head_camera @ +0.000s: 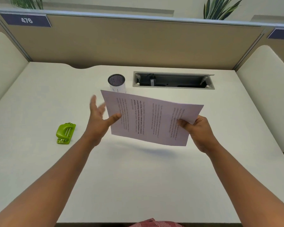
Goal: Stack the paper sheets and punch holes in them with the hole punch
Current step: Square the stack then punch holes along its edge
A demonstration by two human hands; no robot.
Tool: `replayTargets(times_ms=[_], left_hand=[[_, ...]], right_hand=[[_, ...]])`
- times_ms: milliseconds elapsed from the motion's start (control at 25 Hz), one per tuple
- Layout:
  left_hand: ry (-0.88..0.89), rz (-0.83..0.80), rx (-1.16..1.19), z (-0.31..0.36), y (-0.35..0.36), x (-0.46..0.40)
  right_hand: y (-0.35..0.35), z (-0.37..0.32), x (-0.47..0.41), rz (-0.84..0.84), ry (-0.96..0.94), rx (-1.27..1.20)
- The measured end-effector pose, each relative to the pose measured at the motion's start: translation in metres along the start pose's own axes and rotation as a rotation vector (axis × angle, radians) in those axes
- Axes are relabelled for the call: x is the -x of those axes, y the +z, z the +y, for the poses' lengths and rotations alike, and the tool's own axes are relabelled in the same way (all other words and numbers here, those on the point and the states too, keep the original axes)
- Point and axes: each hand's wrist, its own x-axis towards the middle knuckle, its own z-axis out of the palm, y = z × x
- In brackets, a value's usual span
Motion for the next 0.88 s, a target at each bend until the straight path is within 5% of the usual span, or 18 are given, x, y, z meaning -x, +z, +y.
replayTargets(times_ms=[120,440,880], left_hand=[[-0.014,-0.144,0.136,-0.024,-0.008,-0.006],[-0.065,0.043,0.11,-0.054,0.004,0.003],[-0.127,-0.033,0.017,-0.073,0.014,0.015]], right_hand=[[0.0,0.009,0.0,0.002,0.024,-0.034],[0.013,0.041,0.007,0.02,0.125,-0.053],[0.018,0.063,0.019,0.005,0.226,0.01]])
